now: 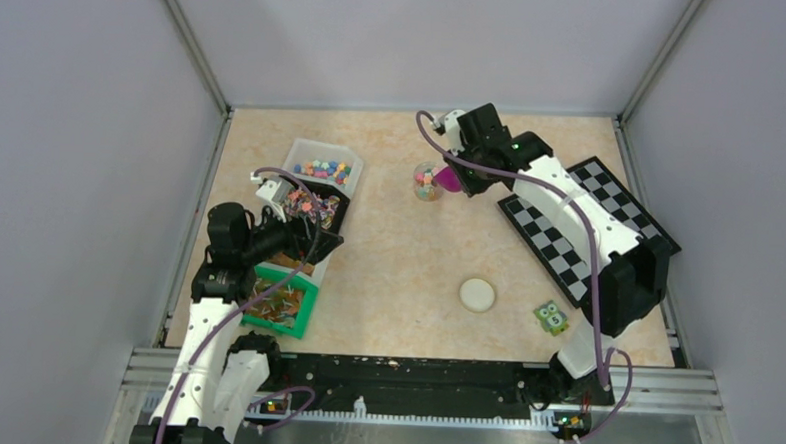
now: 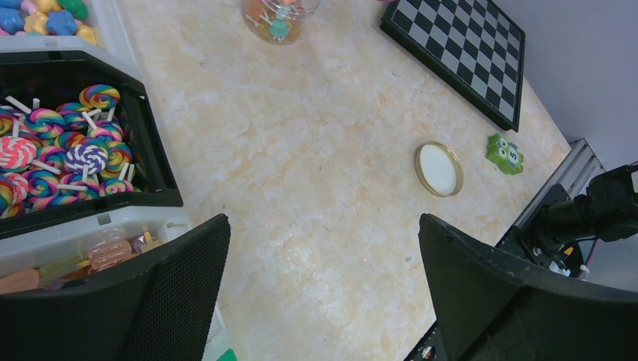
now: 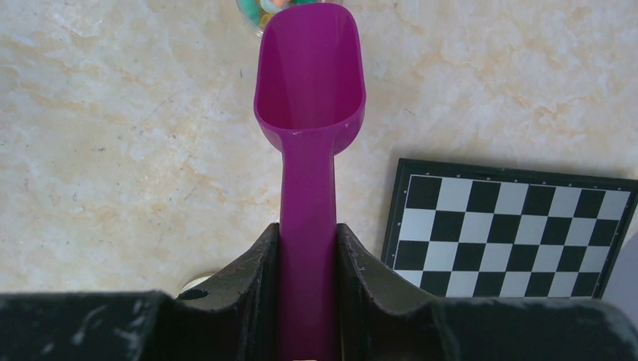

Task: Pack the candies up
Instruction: Place the spatula at the center of the board.

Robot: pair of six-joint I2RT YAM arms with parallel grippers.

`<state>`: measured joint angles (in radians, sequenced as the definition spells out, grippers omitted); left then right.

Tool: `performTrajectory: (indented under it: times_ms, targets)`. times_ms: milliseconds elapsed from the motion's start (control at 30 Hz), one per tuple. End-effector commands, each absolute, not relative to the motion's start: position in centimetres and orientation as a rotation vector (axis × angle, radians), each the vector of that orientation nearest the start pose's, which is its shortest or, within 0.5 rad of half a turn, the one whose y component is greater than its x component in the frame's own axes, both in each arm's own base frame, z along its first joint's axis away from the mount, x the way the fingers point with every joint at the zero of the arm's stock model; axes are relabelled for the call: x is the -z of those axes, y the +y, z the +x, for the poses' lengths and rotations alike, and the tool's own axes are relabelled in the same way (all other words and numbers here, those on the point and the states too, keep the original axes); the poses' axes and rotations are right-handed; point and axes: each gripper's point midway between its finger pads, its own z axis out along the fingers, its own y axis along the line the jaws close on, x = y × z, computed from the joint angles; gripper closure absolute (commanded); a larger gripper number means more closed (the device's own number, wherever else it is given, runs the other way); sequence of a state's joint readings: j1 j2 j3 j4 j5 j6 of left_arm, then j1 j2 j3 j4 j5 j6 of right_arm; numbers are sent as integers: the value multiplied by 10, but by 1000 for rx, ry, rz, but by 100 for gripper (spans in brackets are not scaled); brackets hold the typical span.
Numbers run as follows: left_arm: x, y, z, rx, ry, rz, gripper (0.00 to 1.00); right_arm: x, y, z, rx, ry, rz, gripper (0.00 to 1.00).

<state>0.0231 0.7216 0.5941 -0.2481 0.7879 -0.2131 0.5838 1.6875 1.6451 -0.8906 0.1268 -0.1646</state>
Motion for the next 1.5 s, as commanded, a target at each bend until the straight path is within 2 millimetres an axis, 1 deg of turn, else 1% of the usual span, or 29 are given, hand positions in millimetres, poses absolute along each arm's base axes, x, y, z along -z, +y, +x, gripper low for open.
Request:
performTrajectory:
  times_ms: [0,67,100,167,200,267,333,400,467,600,667,733,800,833,900,933,1000,1067,1167,1200,1233,1333,1367,1433,1467]
  targets:
    - [-213,-128,238,883,1869,343,1,-228,208,369,14,2268,-859,100]
    - [-213,-127,238,882,1867,342,1,-230,206,369,25,2264,-861,100]
    - [-214,-128,238,882,1866,344,1,-235,206,369,21,2246,-855,100]
    - [-214,-127,238,880,1865,345,1,-241,205,367,11,2195,-859,100]
    - [-214,-127,238,881,1865,345,1,-245,206,364,0,2151,-892,100]
    - [-215,-127,238,881,1864,346,1,-253,209,357,-27,2047,-937,100]
    - [-216,-127,238,873,1861,346,1,-266,213,346,-85,1895,-982,100]
    - [-217,-126,238,861,1857,343,1,-277,212,332,-112,1729,-996,100]
    - [-218,-125,238,851,1854,341,1,-282,205,321,-96,1636,-1009,100]
    - [-218,-126,238,858,1851,345,1,-272,198,305,-57,1596,-1145,100]
    - [-218,-126,238,860,1852,346,1,-270,194,300,-45,1592,-1186,100]
    - [-219,-125,237,858,1850,345,1,-270,193,294,-43,1578,-1210,100]
    - [-220,-125,237,853,1846,344,1,-272,191,294,-33,1569,-1205,100]
    - [-219,-125,237,854,1848,344,1,-272,190,295,-29,1574,-1195,100]
    - [-219,-125,238,851,1848,343,1,-274,190,303,-36,1630,-1117,100]
    - [-218,-125,238,852,1850,342,1,-274,188,308,-34,1674,-1064,100]
    - [-218,-125,237,851,1849,344,1,-268,180,322,-1,1793,-923,100]
    - [-219,-125,238,849,1848,343,1,-253,173,335,26,1902,-845,100]
    - [-219,-125,237,852,1849,345,1,-234,166,351,21,1980,-762,100]
    - [-219,-125,237,852,1849,345,1,-229,160,357,20,2002,-715,100]
    - [-219,-126,237,853,1848,347,1,-227,151,366,24,2021,-646,100]
    - [-219,-125,237,851,1848,348,1,-224,134,387,30,2047,-502,100]
    - [-219,-126,237,852,1847,349,1,-221,131,395,40,2044,-481,100]
    - [-219,-126,237,853,1848,349,1,-214,132,409,44,2044,-485,100]
    - [-219,-126,237,853,1848,349,1,-203,132,416,53,2068,-488,100]
